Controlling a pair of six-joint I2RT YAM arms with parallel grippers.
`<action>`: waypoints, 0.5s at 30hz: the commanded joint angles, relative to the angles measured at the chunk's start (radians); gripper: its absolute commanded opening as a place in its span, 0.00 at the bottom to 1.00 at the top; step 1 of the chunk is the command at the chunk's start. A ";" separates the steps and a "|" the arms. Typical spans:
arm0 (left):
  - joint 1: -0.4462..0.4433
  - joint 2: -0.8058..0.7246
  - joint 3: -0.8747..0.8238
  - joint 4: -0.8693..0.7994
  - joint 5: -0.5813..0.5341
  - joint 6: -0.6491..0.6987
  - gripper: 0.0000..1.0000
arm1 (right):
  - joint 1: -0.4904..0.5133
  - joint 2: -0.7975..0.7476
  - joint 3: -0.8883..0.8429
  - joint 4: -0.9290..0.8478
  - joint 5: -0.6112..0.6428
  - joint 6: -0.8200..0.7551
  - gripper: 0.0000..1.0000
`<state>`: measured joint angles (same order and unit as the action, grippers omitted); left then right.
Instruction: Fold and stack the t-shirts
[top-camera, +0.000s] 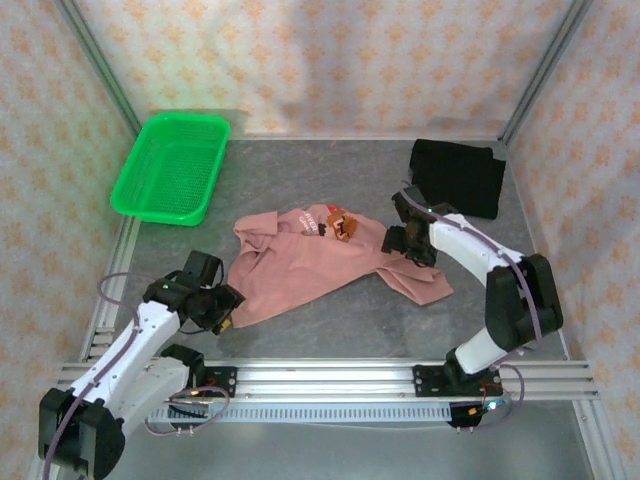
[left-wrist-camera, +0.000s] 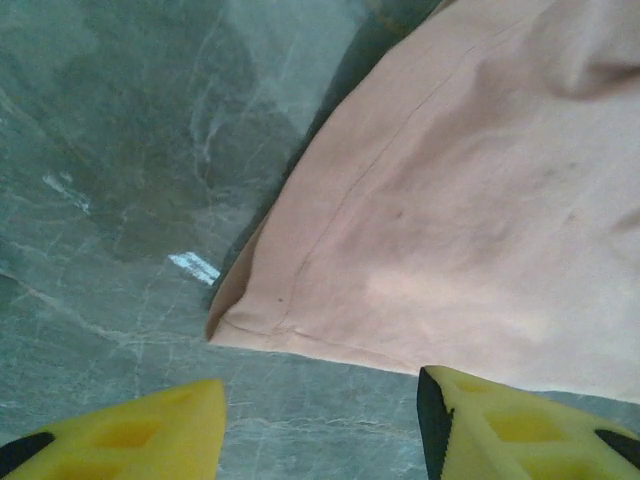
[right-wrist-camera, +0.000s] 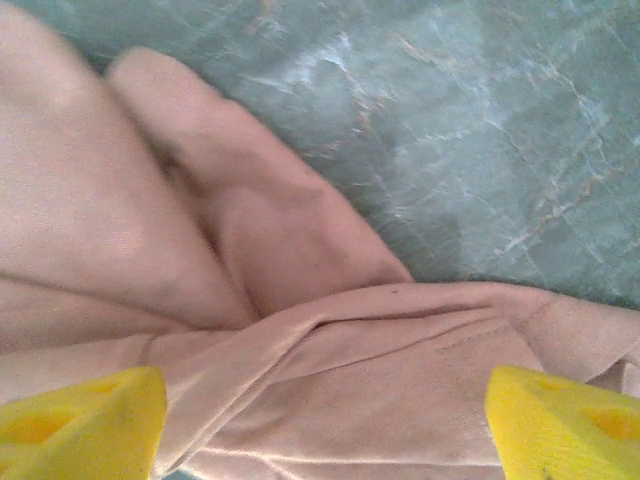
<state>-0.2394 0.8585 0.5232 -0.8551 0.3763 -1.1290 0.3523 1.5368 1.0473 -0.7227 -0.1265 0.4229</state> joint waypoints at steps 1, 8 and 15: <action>0.007 0.028 -0.039 -0.018 0.042 -0.014 0.53 | -0.004 -0.065 0.015 0.018 -0.043 -0.071 0.87; 0.005 0.095 -0.112 0.085 0.044 -0.058 0.52 | -0.003 -0.119 0.015 0.005 -0.078 -0.111 0.88; 0.002 0.128 -0.137 0.206 0.035 -0.132 0.51 | -0.003 -0.144 0.001 0.019 -0.105 -0.104 0.88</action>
<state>-0.2394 0.9718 0.4099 -0.7738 0.4103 -1.2087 0.3523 1.4265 1.0473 -0.7128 -0.2211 0.3347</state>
